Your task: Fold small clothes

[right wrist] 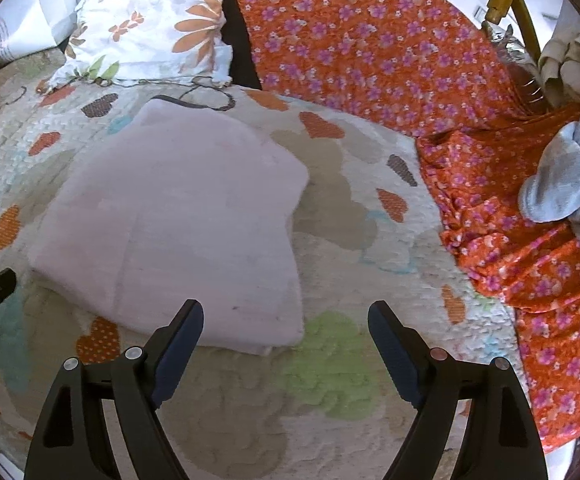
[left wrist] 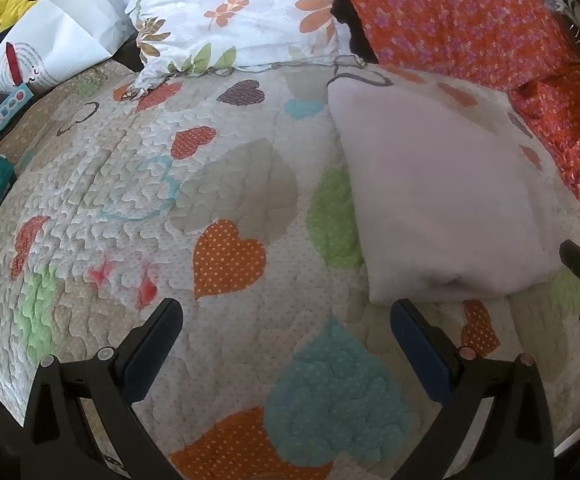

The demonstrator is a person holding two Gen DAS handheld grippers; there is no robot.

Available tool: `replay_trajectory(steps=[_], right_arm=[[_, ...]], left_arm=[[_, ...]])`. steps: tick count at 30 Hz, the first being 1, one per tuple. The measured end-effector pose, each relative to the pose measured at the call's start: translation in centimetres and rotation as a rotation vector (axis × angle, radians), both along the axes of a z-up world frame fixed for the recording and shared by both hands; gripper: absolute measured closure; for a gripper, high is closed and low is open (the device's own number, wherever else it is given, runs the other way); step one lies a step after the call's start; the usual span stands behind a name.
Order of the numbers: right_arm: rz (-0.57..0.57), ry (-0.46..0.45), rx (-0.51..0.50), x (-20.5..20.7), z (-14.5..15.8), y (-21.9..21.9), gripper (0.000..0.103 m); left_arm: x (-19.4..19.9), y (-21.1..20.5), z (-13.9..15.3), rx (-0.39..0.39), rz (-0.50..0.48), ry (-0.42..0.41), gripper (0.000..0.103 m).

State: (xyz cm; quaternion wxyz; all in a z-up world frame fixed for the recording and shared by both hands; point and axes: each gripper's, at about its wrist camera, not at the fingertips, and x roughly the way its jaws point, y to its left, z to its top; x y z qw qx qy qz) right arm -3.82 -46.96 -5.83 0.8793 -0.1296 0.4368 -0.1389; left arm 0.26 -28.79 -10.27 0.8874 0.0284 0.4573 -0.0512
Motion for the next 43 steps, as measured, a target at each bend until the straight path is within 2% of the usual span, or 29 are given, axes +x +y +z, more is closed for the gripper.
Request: replay_trajectory(steps=[21,36,43], right_arm=[[0.011,-0.030,-0.110,-0.3,0.2,1.1,0.013],[0.010,-0.015,-0.091,-0.1,-0.3,0.8,0.013],[0.011,-0.008,-0.082,0.0,-0.4,0.5,0.013]], left_arm=[[0.0,0.4,-0.5,0.005,0.001,0.011,0.000],[-0.1,0.0,-0.4,0.030,-0.013,-0.004,0.000],[-0.1,0.5,-0.5,0.018,0.000,0.010,0.000]])
